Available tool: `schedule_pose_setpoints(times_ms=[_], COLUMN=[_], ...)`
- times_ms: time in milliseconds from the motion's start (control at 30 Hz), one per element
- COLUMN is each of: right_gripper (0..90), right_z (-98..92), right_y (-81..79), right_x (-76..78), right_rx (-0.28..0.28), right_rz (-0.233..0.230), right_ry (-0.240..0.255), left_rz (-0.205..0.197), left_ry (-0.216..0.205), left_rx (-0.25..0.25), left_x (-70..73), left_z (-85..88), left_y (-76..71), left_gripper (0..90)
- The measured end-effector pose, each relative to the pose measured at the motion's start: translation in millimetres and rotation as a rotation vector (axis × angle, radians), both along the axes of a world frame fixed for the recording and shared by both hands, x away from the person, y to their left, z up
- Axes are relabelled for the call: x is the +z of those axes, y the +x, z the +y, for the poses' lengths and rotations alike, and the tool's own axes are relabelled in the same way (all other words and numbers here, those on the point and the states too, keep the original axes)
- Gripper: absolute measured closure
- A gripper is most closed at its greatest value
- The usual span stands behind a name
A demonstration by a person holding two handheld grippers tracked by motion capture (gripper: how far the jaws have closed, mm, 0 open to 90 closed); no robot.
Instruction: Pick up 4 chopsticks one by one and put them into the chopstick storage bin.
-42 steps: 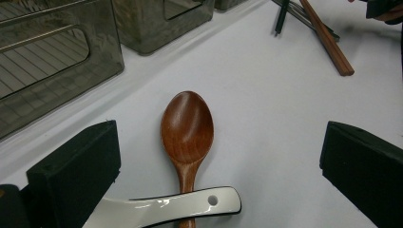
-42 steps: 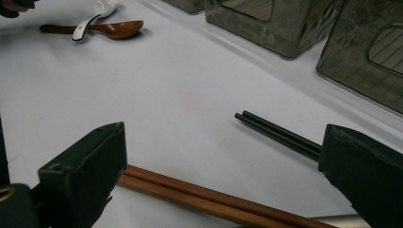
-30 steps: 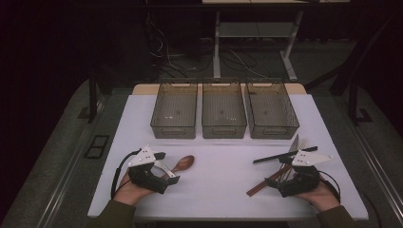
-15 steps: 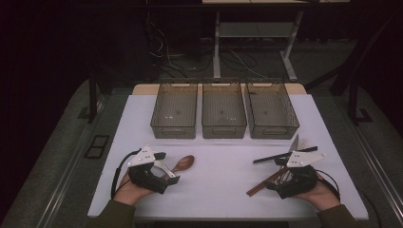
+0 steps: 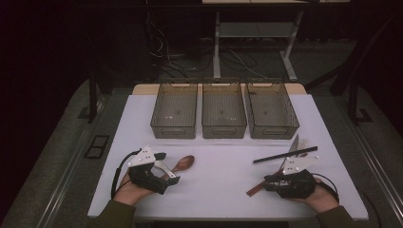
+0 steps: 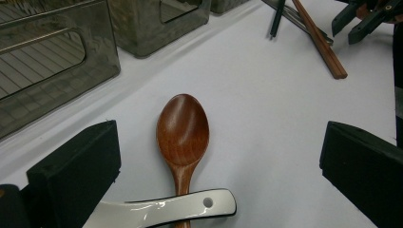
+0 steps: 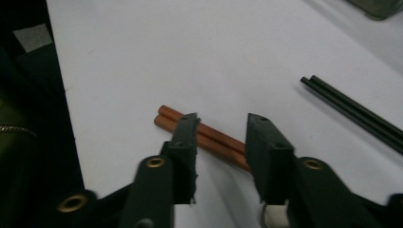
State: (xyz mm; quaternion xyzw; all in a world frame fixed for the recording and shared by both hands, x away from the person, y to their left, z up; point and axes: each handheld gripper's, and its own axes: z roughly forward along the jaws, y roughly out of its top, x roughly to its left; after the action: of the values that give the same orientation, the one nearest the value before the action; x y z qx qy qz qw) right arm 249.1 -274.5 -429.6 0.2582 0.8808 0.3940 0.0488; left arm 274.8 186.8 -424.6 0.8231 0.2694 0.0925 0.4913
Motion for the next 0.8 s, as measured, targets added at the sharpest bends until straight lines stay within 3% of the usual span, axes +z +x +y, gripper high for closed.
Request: schedule_pose_setpoints(times_ms=[233,300,800], right_gripper=[82.3,87.5,89.2], right_z=[3.0,5.0,19.2], right_y=[0.0,-0.4,-1.1], right_x=[-4.3,-6.7,-14.4], right_rx=[0.041,0.066,0.122], right_rz=[0.021,0.048,0.071], right_ry=[-0.023,-0.034,-0.066], left_rz=[0.002,0.002,0.003], left_ry=[-0.001,-0.002,0.001], left_rx=[0.002,0.002,0.001], left_x=[-0.1,-0.1,-0.5], left_z=[0.1,0.0,-0.5], left_y=[0.2,0.1,0.4], left_gripper=[0.0,0.0,0.0])
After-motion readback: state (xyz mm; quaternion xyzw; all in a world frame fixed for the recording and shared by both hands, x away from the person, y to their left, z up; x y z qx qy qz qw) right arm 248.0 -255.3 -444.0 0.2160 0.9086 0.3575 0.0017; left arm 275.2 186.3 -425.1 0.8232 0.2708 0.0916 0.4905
